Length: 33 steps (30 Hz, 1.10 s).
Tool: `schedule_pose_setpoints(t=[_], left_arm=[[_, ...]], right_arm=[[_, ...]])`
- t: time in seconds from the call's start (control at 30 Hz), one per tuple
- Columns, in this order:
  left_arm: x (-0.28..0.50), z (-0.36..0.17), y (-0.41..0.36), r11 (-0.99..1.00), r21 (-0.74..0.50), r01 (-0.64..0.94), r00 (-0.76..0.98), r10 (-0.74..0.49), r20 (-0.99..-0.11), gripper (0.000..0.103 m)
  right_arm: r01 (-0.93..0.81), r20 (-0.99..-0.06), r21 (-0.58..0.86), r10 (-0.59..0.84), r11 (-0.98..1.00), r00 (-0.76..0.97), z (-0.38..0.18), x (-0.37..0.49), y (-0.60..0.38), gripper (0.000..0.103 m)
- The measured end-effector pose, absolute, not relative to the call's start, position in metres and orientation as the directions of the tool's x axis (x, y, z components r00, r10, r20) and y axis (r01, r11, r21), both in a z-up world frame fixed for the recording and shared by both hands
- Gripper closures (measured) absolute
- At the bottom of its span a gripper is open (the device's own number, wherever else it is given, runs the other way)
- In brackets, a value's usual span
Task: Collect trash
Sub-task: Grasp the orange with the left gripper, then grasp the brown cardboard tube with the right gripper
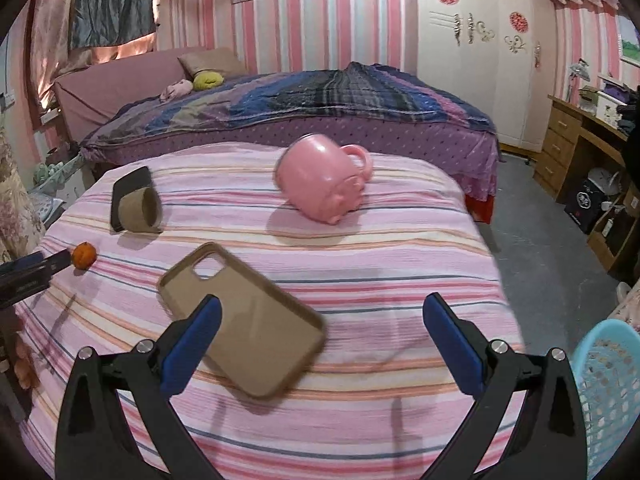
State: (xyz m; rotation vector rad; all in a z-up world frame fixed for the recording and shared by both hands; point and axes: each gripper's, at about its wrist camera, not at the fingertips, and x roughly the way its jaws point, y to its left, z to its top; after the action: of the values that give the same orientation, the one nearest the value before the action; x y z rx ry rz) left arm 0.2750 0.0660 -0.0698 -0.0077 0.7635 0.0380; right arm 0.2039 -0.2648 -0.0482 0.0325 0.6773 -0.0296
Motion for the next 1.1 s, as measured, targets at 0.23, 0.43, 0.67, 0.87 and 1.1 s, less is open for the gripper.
schedule_pose_setpoints(t=[0.23, 0.43, 0.67, 0.87, 1.1], left_arm=[[0.292, -0.08, 0.063, 0.999, -0.042, 0.016, 0.681, -0.042, -0.731, 0.065], [0.288, -0.079, 0.068, 0.996, -0.087, 0.033, 0.691, -0.085, -0.718, 0.077], [0.271, -0.058, 0.088, 0.998, 0.054, -0.035, 0.778, 0.061, -0.626, 0.079], [0.257, -0.051, 0.138, 0.977, 0.075, -0.197, 0.803, 0.205, -0.559, 0.079], [0.255, -0.051, 0.164, 0.963, -0.011, -0.271, 0.808, 0.221, -0.546, 0.079]], right_arm=[[0.015, -0.628, 0.007, -0.007, 1.0, 0.778, -0.052, 0.212, -0.245, 0.005], [-0.015, -0.623, 0.027, 0.029, 1.0, 0.782, -0.052, 0.222, -0.239, 0.005], [-0.107, -0.623, 0.043, 0.111, 0.993, 0.774, -0.051, 0.249, -0.213, 0.005], [-0.248, -0.627, 0.038, 0.216, 0.968, 0.748, -0.053, 0.293, -0.16, 0.005], [-0.322, -0.65, 0.001, 0.245, 0.947, 0.719, -0.062, 0.335, -0.11, 0.006]])
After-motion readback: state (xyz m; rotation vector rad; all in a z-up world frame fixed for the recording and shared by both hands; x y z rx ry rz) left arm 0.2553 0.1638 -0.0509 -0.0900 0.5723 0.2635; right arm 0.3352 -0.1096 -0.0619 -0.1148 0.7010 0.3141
